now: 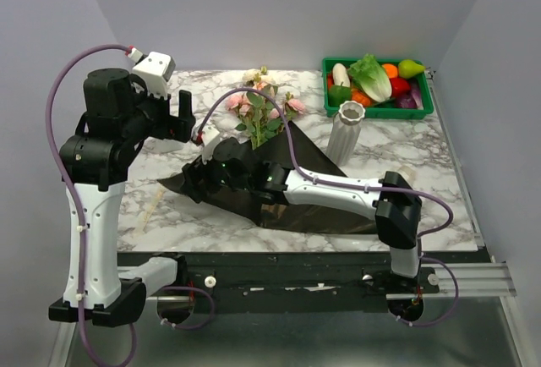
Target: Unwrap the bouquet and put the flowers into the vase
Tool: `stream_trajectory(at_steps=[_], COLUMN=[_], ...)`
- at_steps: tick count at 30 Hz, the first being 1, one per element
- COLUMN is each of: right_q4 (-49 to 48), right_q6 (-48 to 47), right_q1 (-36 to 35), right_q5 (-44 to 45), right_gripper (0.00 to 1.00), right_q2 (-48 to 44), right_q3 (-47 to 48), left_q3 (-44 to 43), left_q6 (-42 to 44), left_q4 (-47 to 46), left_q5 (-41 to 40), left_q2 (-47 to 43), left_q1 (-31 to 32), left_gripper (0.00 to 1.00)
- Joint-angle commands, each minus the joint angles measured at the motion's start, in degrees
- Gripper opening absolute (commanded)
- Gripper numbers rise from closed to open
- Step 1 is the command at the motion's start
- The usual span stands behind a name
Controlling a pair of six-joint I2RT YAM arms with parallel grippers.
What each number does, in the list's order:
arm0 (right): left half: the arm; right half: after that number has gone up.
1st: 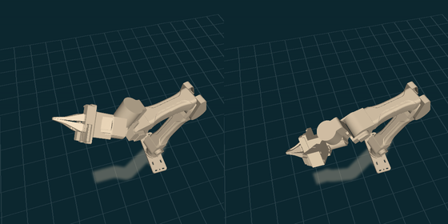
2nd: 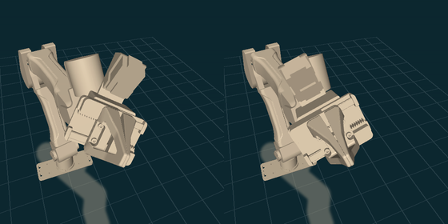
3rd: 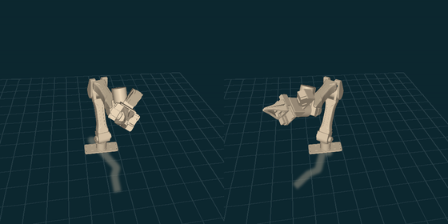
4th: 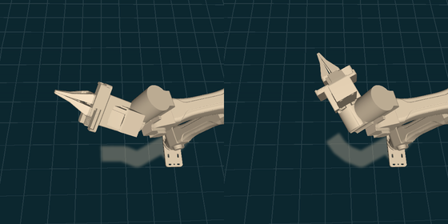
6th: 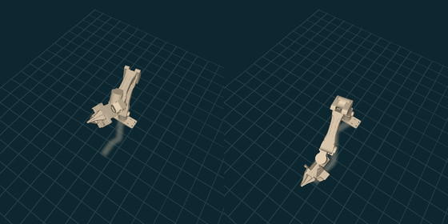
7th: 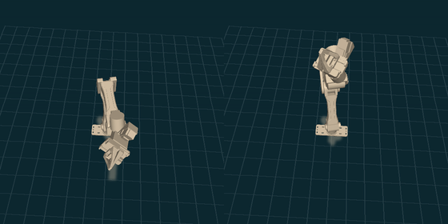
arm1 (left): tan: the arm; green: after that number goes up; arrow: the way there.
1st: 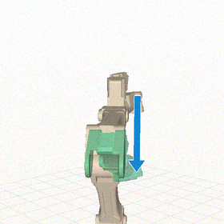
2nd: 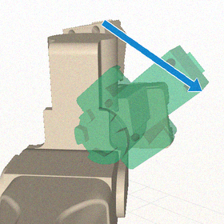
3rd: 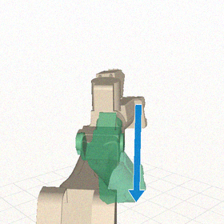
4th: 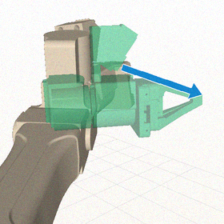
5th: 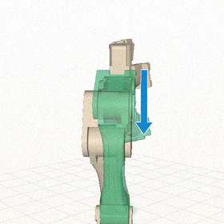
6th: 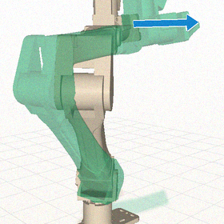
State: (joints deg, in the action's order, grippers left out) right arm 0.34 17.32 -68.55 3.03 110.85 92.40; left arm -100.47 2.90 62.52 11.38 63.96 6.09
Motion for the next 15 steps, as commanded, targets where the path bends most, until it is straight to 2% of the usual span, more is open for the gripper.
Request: stream_trajectory(at_steps=[1, 4, 8, 11, 12, 15], right_q4=[0.98, 0.28, 0.19, 0.19, 0.19, 0.28], right_q6=[-1.67, -2.11, -3.26, -2.47, -1.86, 0.34], right_q1=[-0.44, -0.44, -0.18, 0.96, 1.49, 4.39], right_q5=[-4.35, -0.49, 9.15, 14.53, 15.33, 16.66], right_gripper=[0.88, 0.89, 0.89, 0.89, 0.89, 0.89], right_q2=[-3.35, -8.88, -20.73, -31.89, -34.62, -45.08], right_q3=[0.33, -3.62, -13.98, -23.82, -26.11, -33.94], left_q3=[-1.48, -2.97, -2.37, 0.35, 1.32, 6.94], left_q6=[-1.84, -2.72, -4.83, -4.05, -3.26, 1.58], left_q4=[-0.38, -1.43, -3.98, -5.13, -5.04, -6.71], left_q5=[-5.65, -7.42, -4.09, 7.31, 17.44, 25.52], left_q2=[1.16, 1.95, 2.83, 5.55, 6.6, 11.69], left_q1=[-0.37, -0.46, -0.46, -0.46, -0.38, 1.29], left_gripper=[0.99, 0.99, 0.99, 0.99, 0.99, 0.99])
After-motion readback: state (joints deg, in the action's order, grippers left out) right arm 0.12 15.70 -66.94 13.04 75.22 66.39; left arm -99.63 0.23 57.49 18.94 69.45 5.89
